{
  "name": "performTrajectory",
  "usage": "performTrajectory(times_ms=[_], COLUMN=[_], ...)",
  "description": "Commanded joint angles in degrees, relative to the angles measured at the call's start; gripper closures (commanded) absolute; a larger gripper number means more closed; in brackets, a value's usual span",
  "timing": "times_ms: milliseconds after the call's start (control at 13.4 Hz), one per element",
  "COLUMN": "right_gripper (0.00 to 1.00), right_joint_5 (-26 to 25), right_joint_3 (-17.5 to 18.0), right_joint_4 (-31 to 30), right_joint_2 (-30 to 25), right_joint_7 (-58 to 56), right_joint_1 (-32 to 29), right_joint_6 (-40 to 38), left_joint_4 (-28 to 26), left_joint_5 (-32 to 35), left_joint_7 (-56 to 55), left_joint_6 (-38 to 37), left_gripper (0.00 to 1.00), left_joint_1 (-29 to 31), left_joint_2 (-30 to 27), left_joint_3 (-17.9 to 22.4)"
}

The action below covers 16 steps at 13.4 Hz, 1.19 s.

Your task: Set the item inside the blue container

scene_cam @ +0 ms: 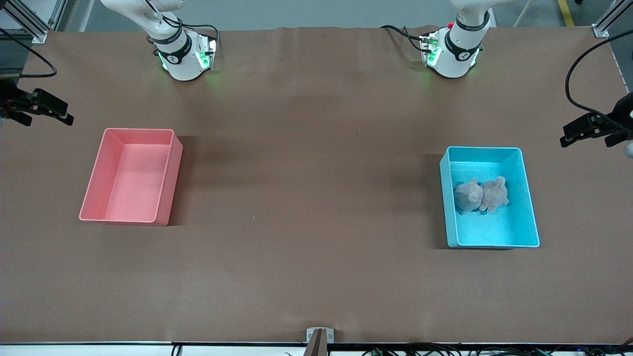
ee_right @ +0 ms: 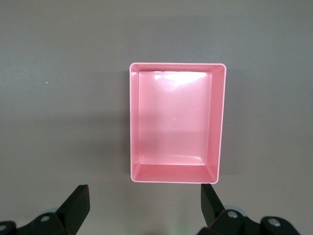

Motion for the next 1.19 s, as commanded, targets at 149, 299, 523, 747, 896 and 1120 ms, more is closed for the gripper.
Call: performTrajectory(times_ms=[149,299,523,747,896,1120], right_gripper=[0.0,0.0,0.0,0.0,0.0,0.0], right_joint_5=[0.4,0.4,0.4,0.3,0.3,-0.2], right_joint_3=[0.0,0.0,0.0,-0.1,-0.1,-0.2], right_joint_4=[-2.0,-2.0,-1.9,-1.9,-1.9,-1.9], right_joint_2=[-2.0,-2.0,-1.9,-1.8,-1.9,-1.8], right_joint_7=[0.9,0.9,0.7,0.6,0.5,0.3], right_joint_1=[0.7,0.9,0.9,0.9,0.8,0.6], right_joint_6=[0.6,0.9,1.2,1.2,1.1,1.1], left_joint_4=[-0.1,0.0,0.0,0.1,0.2,2.1], left_joint_5=[-0.7,-0.7,-0.7,-0.7,-0.7,-0.7], left_joint_7=[-0.4,-0.5,-0.5,-0.5,-0.5,-1.5], left_joint_6=[-1.4,-1.4,-1.4,-1.3,-1.3,-1.3], left_gripper=[0.0,0.0,0.0,0.0,0.0,0.0], left_joint_1=[-13.4,-14.5,-14.1,-14.1,-14.1,-14.1], left_joint_2=[-1.8,-2.2,-2.2,-2.2,-2.2,-2.2], left_joint_3=[12.4,13.6,13.4,13.2,13.2,13.2])
